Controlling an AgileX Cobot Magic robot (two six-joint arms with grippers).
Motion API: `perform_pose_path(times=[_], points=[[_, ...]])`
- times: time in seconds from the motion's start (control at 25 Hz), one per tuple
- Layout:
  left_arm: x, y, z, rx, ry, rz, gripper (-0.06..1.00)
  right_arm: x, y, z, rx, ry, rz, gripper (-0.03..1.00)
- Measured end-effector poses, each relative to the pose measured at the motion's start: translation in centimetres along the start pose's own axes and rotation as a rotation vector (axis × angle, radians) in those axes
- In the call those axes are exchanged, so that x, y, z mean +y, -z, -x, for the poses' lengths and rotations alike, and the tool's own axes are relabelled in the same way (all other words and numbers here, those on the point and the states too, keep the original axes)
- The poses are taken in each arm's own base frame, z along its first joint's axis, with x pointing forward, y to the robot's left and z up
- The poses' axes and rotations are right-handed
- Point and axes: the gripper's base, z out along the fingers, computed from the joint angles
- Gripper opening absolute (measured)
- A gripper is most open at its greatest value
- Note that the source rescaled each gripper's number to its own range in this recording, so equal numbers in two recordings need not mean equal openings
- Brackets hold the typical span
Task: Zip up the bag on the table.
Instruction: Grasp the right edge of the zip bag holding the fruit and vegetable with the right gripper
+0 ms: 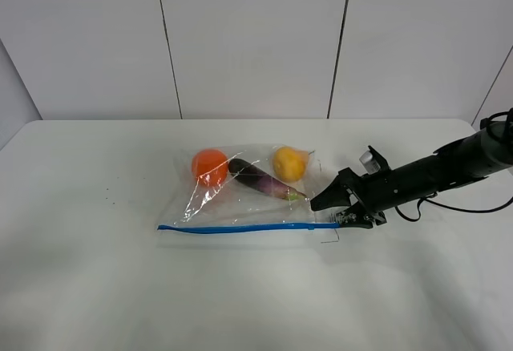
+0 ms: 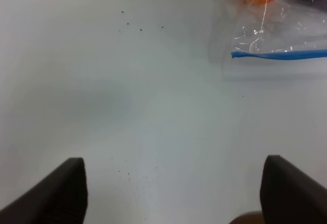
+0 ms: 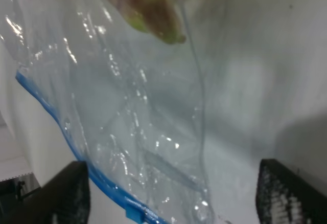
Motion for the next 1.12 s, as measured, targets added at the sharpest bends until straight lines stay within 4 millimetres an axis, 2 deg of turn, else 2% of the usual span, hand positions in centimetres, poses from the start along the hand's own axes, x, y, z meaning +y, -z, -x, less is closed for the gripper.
perform_pose_path(times=[0.36,0.6,0.8,0.88,0.96,1.12], points=[[0.0,0.0,0.0,0.0,0.0,0.0,1.0,0.14,-0.03,0.32,-0.036,0.007,0.018,0.77],[0.0,0.0,0.0,0.0,0.0,0.0,1.0,-0.31,-0.38,0.16,-0.026,-0.005,0.018,0.65],[0.0,0.0,0.0,0.0,0.0,0.0,1.0,-0.5,-0.53,0.07,-0.02,-0.009,0.018,0.62],[0.0,0.0,0.0,0.0,0.0,0.0,1.0,-0.5,-0.53,0.07,-0.02,-0.005,0.017,0.54],[0.0,0.0,0.0,0.0,0.0,0.0,1.0,-0.5,-0.53,0.07,-0.02,-0.003,0.017,0.4],[0.0,0.0,0.0,0.0,0.0,0.0,1.0,-0.48,-0.53,0.06,-0.019,0.002,0.02,0.02]])
